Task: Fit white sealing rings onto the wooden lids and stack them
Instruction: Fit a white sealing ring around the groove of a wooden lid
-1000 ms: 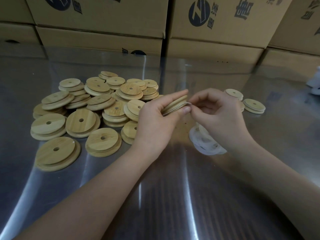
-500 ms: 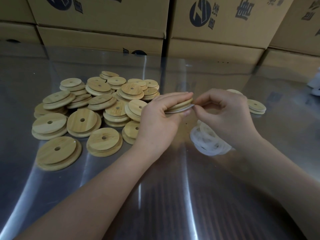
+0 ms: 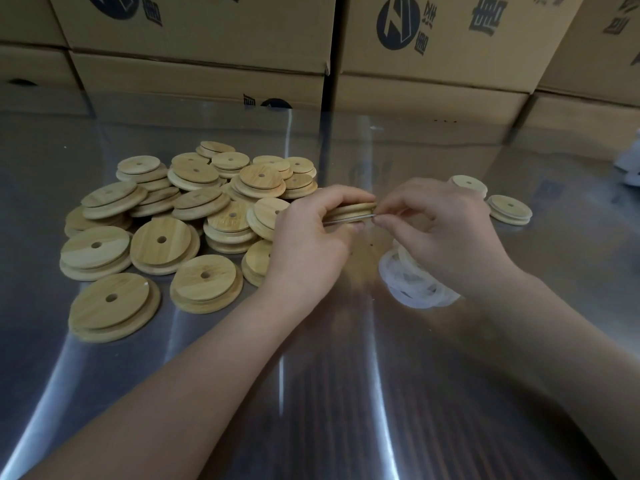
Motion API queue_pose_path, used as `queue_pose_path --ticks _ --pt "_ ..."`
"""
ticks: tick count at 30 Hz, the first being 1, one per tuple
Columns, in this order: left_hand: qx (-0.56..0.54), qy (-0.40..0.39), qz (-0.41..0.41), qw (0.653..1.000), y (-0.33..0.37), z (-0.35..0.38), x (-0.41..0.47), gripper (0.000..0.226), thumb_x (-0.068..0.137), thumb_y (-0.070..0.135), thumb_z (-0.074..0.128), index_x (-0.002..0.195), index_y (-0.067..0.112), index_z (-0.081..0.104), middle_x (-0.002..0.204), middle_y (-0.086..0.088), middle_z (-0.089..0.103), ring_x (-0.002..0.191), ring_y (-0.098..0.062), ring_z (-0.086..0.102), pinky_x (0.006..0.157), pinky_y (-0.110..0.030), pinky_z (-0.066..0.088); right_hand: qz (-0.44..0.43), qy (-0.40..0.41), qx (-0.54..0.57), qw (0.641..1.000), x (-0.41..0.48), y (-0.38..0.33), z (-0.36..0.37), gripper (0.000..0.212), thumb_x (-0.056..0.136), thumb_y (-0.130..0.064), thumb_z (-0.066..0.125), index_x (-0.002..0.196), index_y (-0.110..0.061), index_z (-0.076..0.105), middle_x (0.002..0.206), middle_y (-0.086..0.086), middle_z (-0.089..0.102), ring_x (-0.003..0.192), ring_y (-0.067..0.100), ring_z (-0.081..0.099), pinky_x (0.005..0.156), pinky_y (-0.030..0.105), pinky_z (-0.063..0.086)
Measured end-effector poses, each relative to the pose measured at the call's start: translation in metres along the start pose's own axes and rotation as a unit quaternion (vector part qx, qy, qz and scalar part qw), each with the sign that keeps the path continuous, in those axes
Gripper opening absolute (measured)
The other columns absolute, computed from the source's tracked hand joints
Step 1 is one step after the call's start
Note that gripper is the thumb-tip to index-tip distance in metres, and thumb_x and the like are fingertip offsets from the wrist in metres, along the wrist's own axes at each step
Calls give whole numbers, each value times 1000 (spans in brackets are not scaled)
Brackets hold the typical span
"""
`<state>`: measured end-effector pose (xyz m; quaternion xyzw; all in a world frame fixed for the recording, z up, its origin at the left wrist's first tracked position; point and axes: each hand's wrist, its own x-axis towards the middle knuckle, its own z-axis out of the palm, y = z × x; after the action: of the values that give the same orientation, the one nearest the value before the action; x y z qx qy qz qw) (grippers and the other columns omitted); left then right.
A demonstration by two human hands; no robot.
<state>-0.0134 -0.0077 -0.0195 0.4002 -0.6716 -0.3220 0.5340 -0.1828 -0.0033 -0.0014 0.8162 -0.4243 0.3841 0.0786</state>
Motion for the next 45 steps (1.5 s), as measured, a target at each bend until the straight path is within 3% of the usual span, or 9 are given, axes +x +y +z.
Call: queue_pose_path --ticks 5,9,17,22,25,32,35,40,45 --pt "6 -1 8 1000 1 0 -1 23 82 0 71 98 17 72 90 12 70 92 -3 65 89 -30 53 33 -12 -6 999 1 1 -2 5 83 -12 75 82 -8 74 73 3 67 68 20 61 66 42 51" --pt "20 -18 18 999 5 0 -3 20 84 13 74 104 13 72 96 6 70 96 -7 65 89 -33 53 14 -22 -4 1000 1 0 -3 7 84 -13 75 82 -7 74 75 2 68 69 18 62 66 37 51" --pt "-80 45 -32 995 7 3 -3 18 85 9 73 102 14 74 95 4 73 93 -5 67 90 -28 54 94 59 46 993 -1 -17 13 6 82 -14 68 83 -11 63 75 -3 65 70 13 63 67 34 52" --pt "-172 48 -76 981 4 4 -2 15 87 8 70 100 16 73 97 -1 74 98 -15 69 93 -43 55 151 87 112 978 -1 -16 16 6 83 -11 70 82 -15 67 75 -12 65 71 8 64 70 27 53" --pt "-201 47 -94 974 3 2 -1 15 89 9 68 98 21 72 99 1 73 100 -14 68 89 -43 58 150 80 115 979 -1 -15 14 10 84 -7 70 83 -16 71 76 -14 66 74 8 65 72 23 53" --pt "-173 44 -72 981 3 3 0 20 89 4 66 94 23 71 97 2 73 99 -15 68 94 -48 54 188 53 119 974 1 -12 9 12 82 -10 69 78 -21 67 74 -11 68 72 8 65 70 22 52" --pt "-142 53 -49 987 1 4 2 20 88 4 67 95 22 72 94 7 73 96 -8 67 93 -43 55 189 48 107 975 3 -11 6 14 80 -11 69 75 -23 66 71 -11 68 68 7 64 66 20 51" --pt "-106 40 -14 993 0 4 2 23 88 2 66 96 23 70 91 12 71 91 0 66 85 -18 51 183 39 85 979 4 -8 5 17 78 -8 70 74 -24 65 69 -12 66 68 7 64 65 19 50" --pt "-89 5 -1 996 0 0 2 20 89 1 64 99 18 69 92 11 69 91 1 64 83 -14 49 132 20 82 988 1 -5 4 15 81 -4 69 80 -18 66 75 -11 65 78 9 63 72 13 47"
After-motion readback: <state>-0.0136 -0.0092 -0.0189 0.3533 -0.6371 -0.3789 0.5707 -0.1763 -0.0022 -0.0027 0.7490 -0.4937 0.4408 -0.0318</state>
